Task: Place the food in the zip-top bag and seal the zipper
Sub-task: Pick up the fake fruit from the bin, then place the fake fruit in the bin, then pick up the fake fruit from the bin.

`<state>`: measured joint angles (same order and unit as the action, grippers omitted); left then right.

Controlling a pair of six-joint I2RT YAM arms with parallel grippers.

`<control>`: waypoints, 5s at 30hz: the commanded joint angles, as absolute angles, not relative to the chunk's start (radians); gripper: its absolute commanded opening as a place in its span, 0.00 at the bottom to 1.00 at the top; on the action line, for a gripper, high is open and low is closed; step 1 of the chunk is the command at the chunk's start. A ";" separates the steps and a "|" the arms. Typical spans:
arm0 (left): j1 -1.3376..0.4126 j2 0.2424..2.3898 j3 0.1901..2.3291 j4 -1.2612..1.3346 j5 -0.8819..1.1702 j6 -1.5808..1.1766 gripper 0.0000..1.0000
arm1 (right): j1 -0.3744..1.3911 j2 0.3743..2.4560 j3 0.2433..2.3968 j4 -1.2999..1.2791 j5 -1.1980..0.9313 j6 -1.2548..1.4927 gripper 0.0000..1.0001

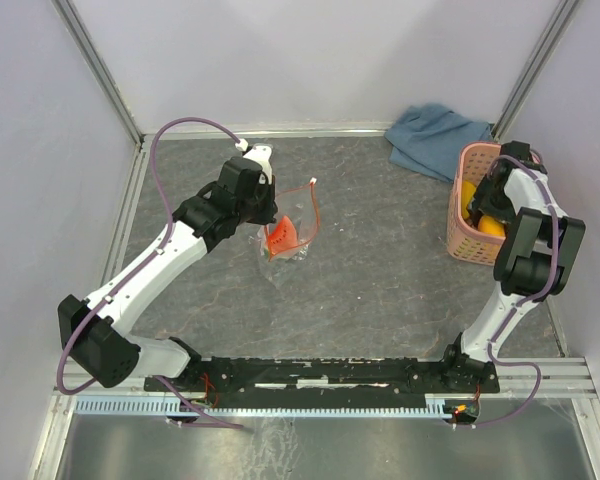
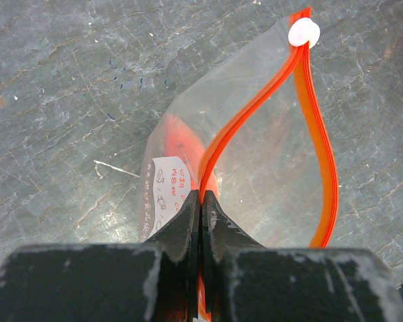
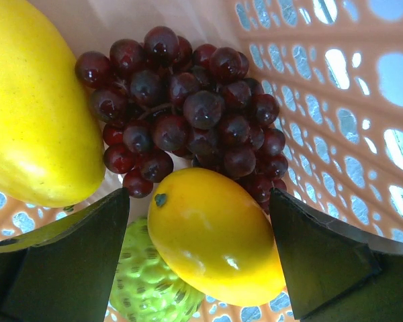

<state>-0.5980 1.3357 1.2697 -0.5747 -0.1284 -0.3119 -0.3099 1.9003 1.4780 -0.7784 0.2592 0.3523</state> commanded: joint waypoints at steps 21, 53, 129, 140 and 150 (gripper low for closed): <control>-0.577 1.337 1.292 -0.548 -0.081 -0.287 0.03 | -0.274 1.819 1.336 -0.669 0.014 0.414 0.60; -0.578 1.381 1.307 -0.557 0.083 -0.255 0.03 | -0.204 1.253 1.185 -0.503 0.192 0.395 0.37; -0.578 1.434 1.304 -0.595 0.248 -0.243 0.03 | -0.214 1.723 1.244 -0.763 0.119 0.317 0.78; -0.578 1.437 1.307 -0.604 0.243 -0.239 0.03 | -0.214 1.710 1.235 -0.736 0.108 0.320 0.59; -0.579 1.442 1.308 -0.607 0.236 -0.236 0.03 | -0.207 1.498 1.239 -0.730 0.118 0.328 0.43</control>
<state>-0.5835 1.4380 1.2705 -0.6029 0.2226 -0.2905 -0.2142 1.6287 1.2236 -0.7609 0.1123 0.3252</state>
